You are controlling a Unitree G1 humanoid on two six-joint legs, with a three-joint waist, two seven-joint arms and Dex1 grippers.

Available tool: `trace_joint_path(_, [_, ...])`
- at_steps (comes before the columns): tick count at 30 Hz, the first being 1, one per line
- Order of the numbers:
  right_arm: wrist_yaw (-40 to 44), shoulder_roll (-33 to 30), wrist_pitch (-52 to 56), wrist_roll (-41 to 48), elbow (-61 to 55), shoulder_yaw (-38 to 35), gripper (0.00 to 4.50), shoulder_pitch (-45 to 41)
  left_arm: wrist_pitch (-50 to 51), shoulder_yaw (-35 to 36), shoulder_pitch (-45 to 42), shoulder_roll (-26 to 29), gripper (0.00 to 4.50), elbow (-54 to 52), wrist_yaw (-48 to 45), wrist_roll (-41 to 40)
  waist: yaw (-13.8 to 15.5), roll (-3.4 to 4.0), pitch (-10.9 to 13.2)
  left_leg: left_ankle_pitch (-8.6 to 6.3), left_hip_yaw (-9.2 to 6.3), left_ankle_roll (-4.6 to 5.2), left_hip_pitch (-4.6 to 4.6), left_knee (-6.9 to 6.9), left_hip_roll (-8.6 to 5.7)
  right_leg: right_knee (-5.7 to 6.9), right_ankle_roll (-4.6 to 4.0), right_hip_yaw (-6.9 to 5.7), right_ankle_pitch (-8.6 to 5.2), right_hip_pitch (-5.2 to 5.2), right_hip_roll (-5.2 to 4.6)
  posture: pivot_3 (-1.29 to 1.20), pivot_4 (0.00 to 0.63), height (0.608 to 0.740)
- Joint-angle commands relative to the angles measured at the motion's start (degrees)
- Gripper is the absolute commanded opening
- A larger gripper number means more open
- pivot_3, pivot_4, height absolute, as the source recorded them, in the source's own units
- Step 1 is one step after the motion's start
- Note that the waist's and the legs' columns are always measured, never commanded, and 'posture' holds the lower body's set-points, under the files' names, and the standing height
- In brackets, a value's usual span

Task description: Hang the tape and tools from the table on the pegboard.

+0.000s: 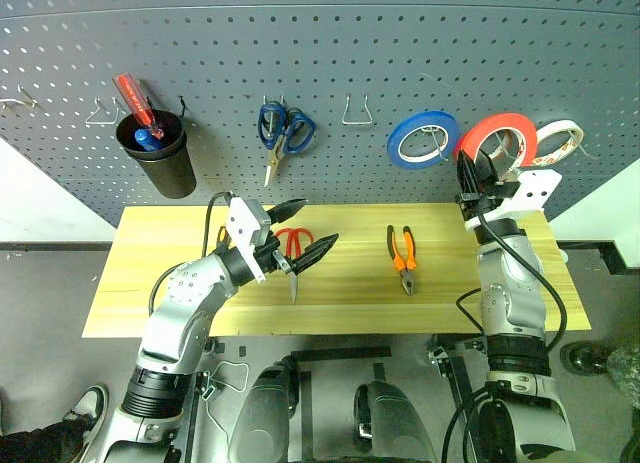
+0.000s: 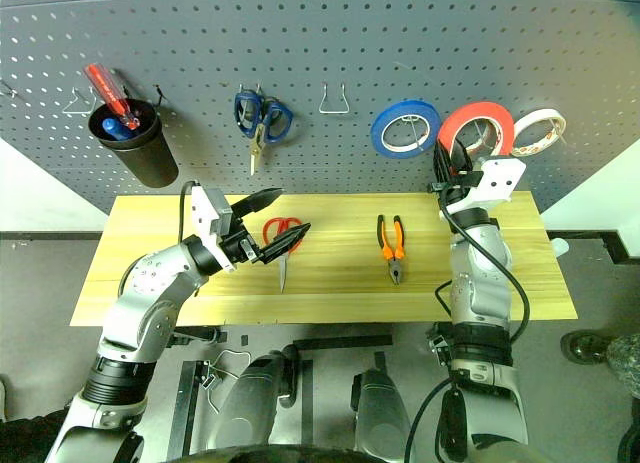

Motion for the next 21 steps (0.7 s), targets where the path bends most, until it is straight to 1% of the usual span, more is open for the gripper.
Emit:
trace_joint_path(1, [1.2,-0.1,-3.7,0.1,3.8,-0.3,0.72,-2.8,-0.8,0.3,-0.5,-0.2,4.5,-2.0,-0.2,-0.9,0.0,0.0,0.0,0.0,0.0,0.0,0.0,0.06,0.0,0.04,0.0,0.0,0.0,0.0,0.0,0.15,0.195,0.714])
trace_joint_path(6, [2.0,-0.4,-6.3,-0.1,9.3,-0.5,0.72,-5.0,-0.7,0.4,-0.6,-0.3,4.5,-2.3,-0.1,-1.0,0.0,0.0,0.0,0.01,-0.01,0.02,0.0,0.17,0.01,0.14,0.0,0.0,0.0,0.02,0.0,0.16,0.199,0.714])
trace_joint_path(11, [2.1,-0.5,-7.5,0.0,12.1,-0.8,0.72,-5.7,-0.5,0.5,-0.4,-0.4,4.5,-2.7,0.2,-0.9,0.0,0.0,0.0,0.01,-0.03,0.03,-0.01,0.19,0.01,0.15,0.0,0.0,0.0,0.02,0.0,0.16,0.202,0.714])
trace_joint_path(13, [2.5,-0.3,-7.6,0.5,12.2,-0.9,1.43,-5.6,-0.4,0.5,-0.3,-0.4,4.5,-2.9,0.3,-1.0,0.0,0.0,0.0,0.01,-0.03,0.03,-0.01,0.19,0.01,0.16,0.0,0.0,0.0,0.02,0.0,0.16,0.203,0.714])
trace_joint_path(14, [2.5,-0.3,-7.6,0.6,12.3,-0.9,1.62,-5.5,-0.4,0.4,-0.3,-0.4,4.5,-2.9,0.3,-1.0,0.0,0.0,0.0,0.01,-0.03,0.03,-0.01,0.2,0.01,0.16,0.0,0.0,0.0,0.02,0.0,0.16,0.203,0.714])
trace_joint_path(21, [1.0,-1.0,-8.4,-0.7,14.3,-1.1,3.92,-6.0,-0.4,0.3,-0.4,-0.5,4.5,-2.8,0.4,-1.0,0.0,0.0,0.0,0.01,-0.04,0.03,-0.01,0.24,0.02,0.19,0.0,0.0,0.0,0.03,0.0,0.16,0.203,0.714])
